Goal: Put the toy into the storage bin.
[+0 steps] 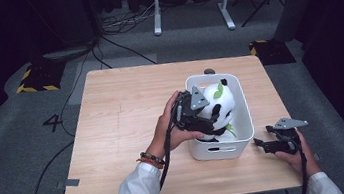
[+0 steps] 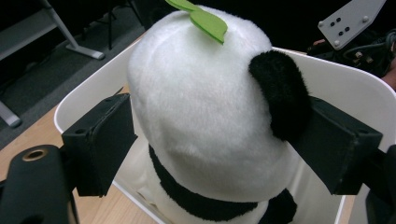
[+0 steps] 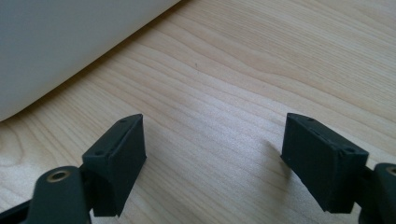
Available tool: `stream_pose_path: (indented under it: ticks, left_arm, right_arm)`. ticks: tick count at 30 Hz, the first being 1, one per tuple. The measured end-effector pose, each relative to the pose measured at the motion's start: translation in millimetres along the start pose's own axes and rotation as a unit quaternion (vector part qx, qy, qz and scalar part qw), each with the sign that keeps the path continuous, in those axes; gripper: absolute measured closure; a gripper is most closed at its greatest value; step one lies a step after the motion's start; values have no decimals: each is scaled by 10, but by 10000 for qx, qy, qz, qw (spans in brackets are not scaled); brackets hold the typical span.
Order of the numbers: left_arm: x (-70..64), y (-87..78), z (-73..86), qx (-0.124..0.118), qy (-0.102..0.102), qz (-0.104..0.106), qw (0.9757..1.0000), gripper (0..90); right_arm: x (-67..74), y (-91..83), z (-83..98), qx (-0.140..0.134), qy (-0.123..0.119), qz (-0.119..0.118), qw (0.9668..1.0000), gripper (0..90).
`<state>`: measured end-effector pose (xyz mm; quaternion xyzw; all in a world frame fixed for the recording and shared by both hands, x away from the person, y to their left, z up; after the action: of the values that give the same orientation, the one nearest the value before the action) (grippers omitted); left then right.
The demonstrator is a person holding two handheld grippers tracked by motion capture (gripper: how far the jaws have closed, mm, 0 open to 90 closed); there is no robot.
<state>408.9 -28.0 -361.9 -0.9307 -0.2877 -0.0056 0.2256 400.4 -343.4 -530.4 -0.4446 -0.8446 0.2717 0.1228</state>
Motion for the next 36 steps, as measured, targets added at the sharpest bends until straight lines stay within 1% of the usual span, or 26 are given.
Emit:
stream_pose_path:
  ticks: [6,12,14,17,21,23,25,26,28,30,34,36]
  left_arm:
    - [17,-48,12,49,37,-33,10000,160]
    - [43,-102,22,51,64,-61,9999,160]
    - [58,-129,24,25,70,-40,10000,160]
    - [83,-176,30,-23,15,-56,10000,159]
    - [135,-228,49,11,33,-227,9997,165]
    - [164,-250,57,27,36,-266,9996,165]
    - [187,-273,67,29,-7,-251,9997,165]
    - [192,-276,73,10,-32,-288,9996,165]
    - [212,-288,89,61,-8,-324,9995,164]
    - [237,-295,110,136,-14,-423,9990,164]
    - [285,-325,156,189,-31,-521,9985,164]
    - [305,-344,183,177,-47,-547,9983,164]
  right_arm:
    - [1,0,0,0,2,0,10000,216]
    - [0,0,0,-2,-5,0,10000,216]
    - [1,0,0,-2,-5,2,10000,216]
    - [2,-1,0,-3,-6,4,10000,216]
    - [1,0,0,-4,-7,3,10000,216]
    - [3,-1,0,-4,-7,6,10000,216]
    - [3,-1,0,-4,-7,5,10000,216]
    - [2,-1,0,-3,-6,6,10000,216]
    - [4,-1,0,0,11,0,10000,216]
    - [6,-1,0,0,15,1,10000,216]
    - [6,-1,0,0,14,1,10000,216]
    - [6,-1,0,1,16,0,10000,216]
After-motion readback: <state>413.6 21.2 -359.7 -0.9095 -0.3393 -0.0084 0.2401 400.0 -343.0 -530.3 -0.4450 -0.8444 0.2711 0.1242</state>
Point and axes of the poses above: each handheld gripper's, and its own axes: y roughly forward along the jaws, z roughly out of its underside, x roughly to its left, the point moved 4 cm from there along y, roughly forward along the jaws, and after that the axes turned 7 degrees about -x, right-handed, at the moved point
